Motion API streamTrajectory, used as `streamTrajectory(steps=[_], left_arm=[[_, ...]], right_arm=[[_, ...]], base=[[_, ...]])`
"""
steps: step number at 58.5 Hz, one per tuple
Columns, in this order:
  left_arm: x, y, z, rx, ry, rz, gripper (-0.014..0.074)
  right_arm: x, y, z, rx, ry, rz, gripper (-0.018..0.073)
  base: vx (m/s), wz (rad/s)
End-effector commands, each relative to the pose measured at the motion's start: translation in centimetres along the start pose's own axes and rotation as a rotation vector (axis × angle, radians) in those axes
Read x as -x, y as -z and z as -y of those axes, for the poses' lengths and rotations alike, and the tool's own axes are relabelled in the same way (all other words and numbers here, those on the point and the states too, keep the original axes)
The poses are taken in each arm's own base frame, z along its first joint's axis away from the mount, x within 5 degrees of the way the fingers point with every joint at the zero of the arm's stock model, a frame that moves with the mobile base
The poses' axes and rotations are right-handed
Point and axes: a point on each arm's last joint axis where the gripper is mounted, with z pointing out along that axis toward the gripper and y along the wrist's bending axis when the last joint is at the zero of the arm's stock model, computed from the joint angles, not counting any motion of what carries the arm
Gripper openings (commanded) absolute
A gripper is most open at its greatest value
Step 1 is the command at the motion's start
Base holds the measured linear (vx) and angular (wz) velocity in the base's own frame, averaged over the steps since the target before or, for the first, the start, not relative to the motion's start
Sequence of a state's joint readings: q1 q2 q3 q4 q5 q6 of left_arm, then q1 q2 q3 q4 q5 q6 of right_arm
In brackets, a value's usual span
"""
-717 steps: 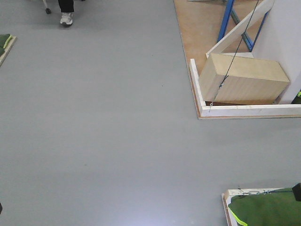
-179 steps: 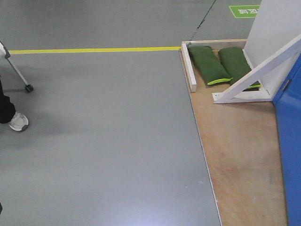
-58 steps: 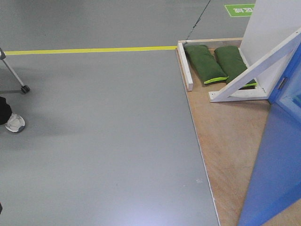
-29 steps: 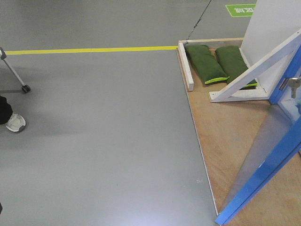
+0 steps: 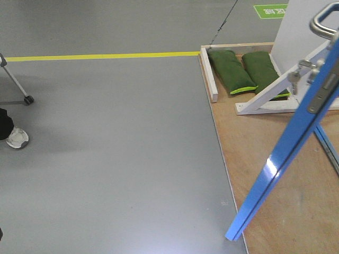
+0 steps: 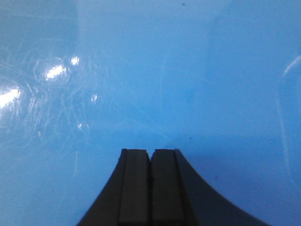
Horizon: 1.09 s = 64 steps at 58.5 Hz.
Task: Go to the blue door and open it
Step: 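Push the blue door panel with the right gripper to swing it open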
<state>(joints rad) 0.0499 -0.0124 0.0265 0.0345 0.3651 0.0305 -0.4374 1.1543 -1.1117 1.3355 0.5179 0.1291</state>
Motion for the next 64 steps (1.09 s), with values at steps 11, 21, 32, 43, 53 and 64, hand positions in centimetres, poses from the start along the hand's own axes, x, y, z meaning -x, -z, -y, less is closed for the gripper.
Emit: streamTrajectory(steps=[11, 21, 32, 43, 53, 64], left_arm=[[0.7, 0.1, 0.0, 0.003, 0.008, 0.092, 0.007], [0.7, 0.1, 0.0, 0.003, 0.008, 0.092, 0.007], [0.7, 0.1, 0.0, 0.003, 0.008, 0.092, 0.007], [0.7, 0.1, 0.0, 0.003, 0.008, 0.092, 0.007], [0.7, 0.1, 0.0, 0.003, 0.008, 0.092, 0.007], [0.7, 0.1, 0.0, 0.003, 0.008, 0.092, 0.007]], right_arm=[[-2.1, -2.3, -0.4, -0.015, 0.135, -0.005, 0.0002], [-3.0, -3.9, 0.6, -0.073, 0.327, 0.017, 0.0002], [-3.2, -5.8, 1.3, -0.088, 0.509, 0.092, 0.0002], [-4.0, -7.2, -1.0, 0.002, 0.661, 0.147, 0.0002], [-5.8, -7.4, -2.7, 0.07, 0.674, 0.113, 0.0002], [-5.9, -7.5, -2.6, 0.058, 0.672, 0.095, 0.0002]], base=[[0.0, 0.0], [0.0, 0.0], [0.0, 0.0], [0.0, 0.0], [0.0, 0.0], [0.0, 0.0]])
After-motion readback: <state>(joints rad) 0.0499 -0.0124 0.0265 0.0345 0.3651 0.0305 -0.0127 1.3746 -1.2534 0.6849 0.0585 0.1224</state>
